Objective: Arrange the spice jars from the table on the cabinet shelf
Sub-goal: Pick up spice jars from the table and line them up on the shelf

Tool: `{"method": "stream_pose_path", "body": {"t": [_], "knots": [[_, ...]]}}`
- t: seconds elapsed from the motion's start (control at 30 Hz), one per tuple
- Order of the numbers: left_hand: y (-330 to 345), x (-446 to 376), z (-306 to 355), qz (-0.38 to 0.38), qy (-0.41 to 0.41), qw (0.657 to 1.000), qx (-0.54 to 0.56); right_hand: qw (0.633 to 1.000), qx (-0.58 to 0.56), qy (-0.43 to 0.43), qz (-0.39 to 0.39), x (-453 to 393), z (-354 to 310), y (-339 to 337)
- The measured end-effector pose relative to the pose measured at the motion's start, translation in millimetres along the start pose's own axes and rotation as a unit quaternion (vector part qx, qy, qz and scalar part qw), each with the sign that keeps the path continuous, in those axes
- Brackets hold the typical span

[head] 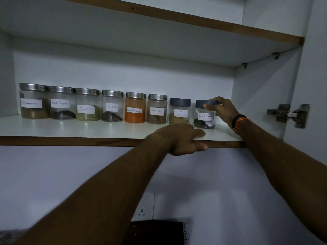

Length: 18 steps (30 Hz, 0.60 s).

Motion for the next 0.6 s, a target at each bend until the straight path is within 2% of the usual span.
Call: {"method": "stream_pose_path", "body": {"t": [0.6], "knots": [[-2,-2,-1,0.012,0.0,1.0,0.003,0.994,0.111,-0.003,-0.02,-18,4,22]]}}
Point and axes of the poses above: each hand's wrist, its own x-axis away from the middle knuckle, its own y-axis out of the palm, z = x × y, the point moved 6 cm from there along -x, towards the middle knuckle, and after that the axes turned 12 degrees about z, right-handed, at the moved point
